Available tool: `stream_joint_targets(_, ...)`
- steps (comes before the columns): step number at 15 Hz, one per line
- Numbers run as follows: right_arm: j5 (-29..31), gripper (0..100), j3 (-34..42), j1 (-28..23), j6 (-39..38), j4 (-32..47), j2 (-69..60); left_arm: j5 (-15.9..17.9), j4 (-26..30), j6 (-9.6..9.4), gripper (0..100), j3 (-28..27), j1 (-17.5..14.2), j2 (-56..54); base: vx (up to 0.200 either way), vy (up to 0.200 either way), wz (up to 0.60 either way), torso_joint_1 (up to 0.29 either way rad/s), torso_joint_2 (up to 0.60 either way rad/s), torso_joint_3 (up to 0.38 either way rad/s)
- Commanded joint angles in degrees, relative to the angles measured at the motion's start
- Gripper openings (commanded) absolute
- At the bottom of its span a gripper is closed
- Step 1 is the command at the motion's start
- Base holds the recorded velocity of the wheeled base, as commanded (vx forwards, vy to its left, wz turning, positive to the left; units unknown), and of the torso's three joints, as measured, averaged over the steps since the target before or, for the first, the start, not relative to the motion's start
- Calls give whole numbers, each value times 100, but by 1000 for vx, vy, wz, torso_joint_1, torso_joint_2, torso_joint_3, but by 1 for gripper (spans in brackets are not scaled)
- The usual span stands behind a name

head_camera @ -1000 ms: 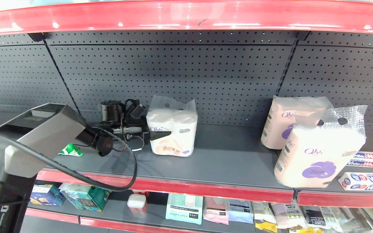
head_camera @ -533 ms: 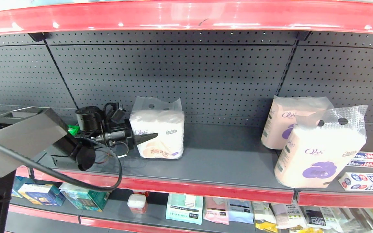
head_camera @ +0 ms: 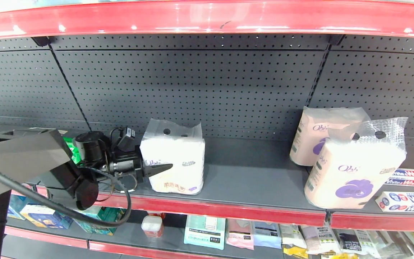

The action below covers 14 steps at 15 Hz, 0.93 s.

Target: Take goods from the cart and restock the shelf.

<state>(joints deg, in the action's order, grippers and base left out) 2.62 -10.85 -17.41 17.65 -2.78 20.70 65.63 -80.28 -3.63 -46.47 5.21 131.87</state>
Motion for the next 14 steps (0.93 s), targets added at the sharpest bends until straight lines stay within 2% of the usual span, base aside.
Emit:
stream_joint_targets(1, 2, 0, -5, 1, 1, -3, -5, 11, 3, -15, 0, 86, -2, -3, 0, 0, 0, 0, 0, 0)
stream_joint_targets(8, 2, 0, 4, 1, 1, -3, -5, 20, -155, -32, 0, 156, -195, 103, 0, 0, 0, 0, 0, 0)
stream_joint_targets(14, 2, 0, 21, 1, 1, -3, -5, 125, -164, -32, 0, 200, -169, 111, 0, 0, 0, 0, 0, 0)
